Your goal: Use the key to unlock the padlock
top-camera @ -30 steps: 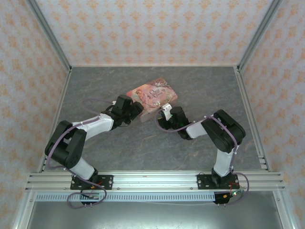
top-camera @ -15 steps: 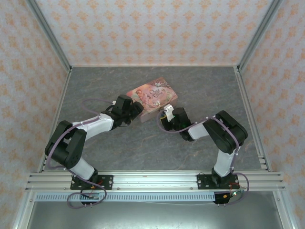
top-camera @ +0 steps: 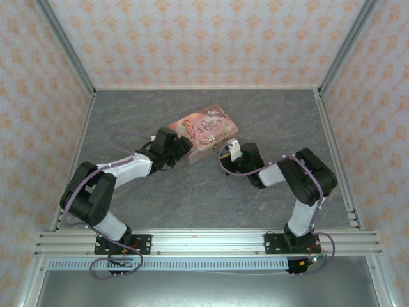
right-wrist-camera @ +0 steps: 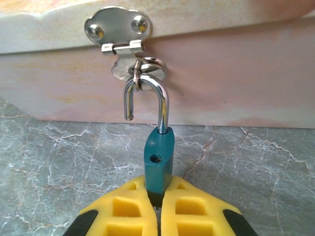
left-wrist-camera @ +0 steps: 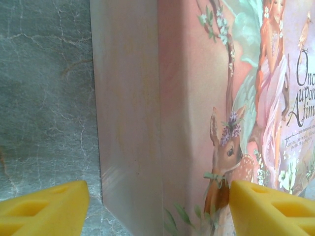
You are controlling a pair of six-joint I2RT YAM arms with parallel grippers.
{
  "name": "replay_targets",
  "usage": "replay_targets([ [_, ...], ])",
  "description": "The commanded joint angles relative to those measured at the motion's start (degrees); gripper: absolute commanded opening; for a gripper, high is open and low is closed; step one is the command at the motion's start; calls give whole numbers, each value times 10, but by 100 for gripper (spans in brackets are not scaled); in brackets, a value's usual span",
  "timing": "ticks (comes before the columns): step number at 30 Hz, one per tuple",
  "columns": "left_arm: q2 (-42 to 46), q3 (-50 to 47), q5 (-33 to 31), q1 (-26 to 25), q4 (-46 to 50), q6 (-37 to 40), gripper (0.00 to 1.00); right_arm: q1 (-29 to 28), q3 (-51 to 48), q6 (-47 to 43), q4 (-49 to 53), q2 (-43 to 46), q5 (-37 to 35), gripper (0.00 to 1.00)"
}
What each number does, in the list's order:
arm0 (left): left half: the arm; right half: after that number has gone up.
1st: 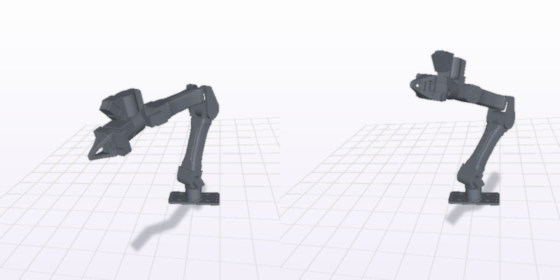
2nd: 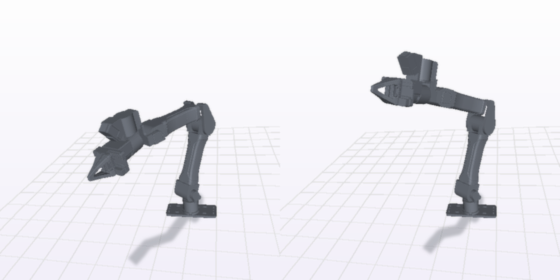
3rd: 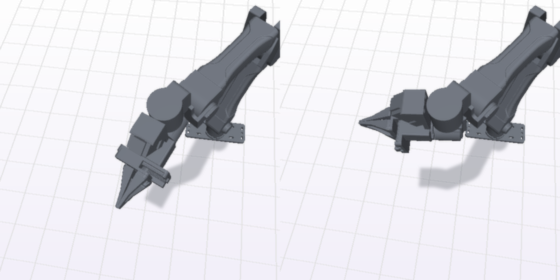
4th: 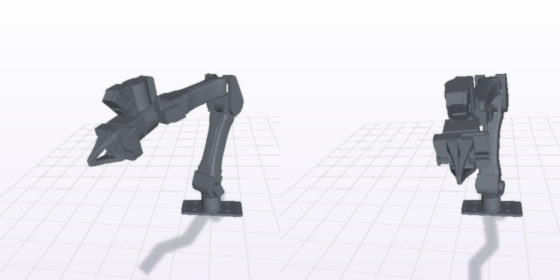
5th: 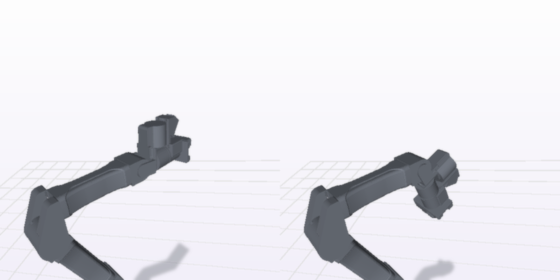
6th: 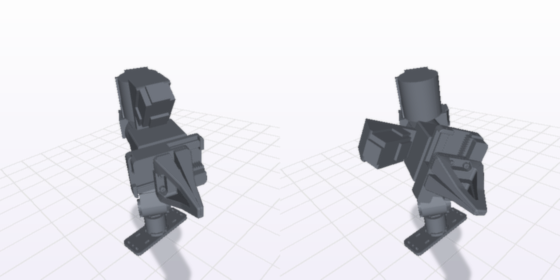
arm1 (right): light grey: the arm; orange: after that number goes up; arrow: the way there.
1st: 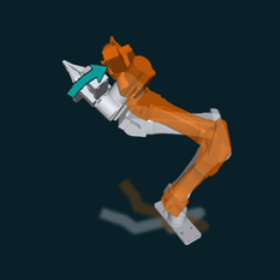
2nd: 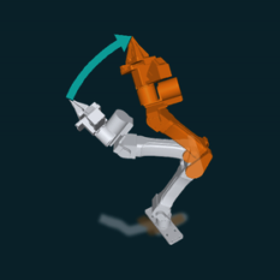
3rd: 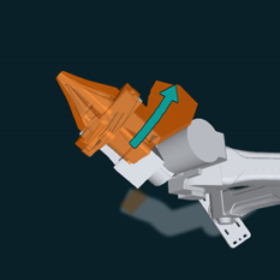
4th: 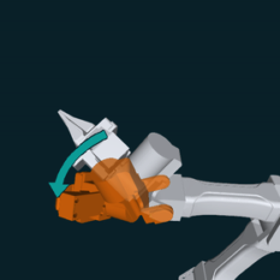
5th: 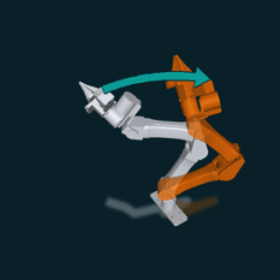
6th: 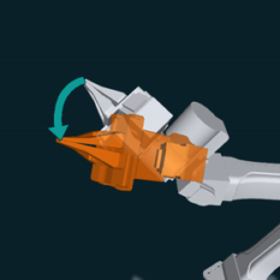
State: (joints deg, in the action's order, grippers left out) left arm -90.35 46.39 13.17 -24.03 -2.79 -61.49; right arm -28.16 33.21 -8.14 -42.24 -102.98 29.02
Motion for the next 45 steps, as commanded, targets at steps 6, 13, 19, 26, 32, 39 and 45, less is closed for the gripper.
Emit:
replay_targets([
  [6,-13,-40,-13,-10,92,10,74,30,-10,118,-114,-9,81,0],
  [13,-8,-58,-5,-15,71,-5,74,29,3,242,-195,-64,90,0],
  [19,-7,-62,-4,-25,70,-11,74,28,0,289,-239,-80,77,0],
  [26,-6,-78,-8,-27,62,-20,74,28,11,395,-305,-109,54,0],
  [32,-4,-88,-11,-28,61,-21,74,28,28,428,-295,-106,39,0],
  [39,-4,-92,-13,-29,62,-21,74,28,39,424,-273,-109,29,0],
  [45,-2,-93,-12,-29,65,-19,74,28,45,420,-265,-116,26,0],
])
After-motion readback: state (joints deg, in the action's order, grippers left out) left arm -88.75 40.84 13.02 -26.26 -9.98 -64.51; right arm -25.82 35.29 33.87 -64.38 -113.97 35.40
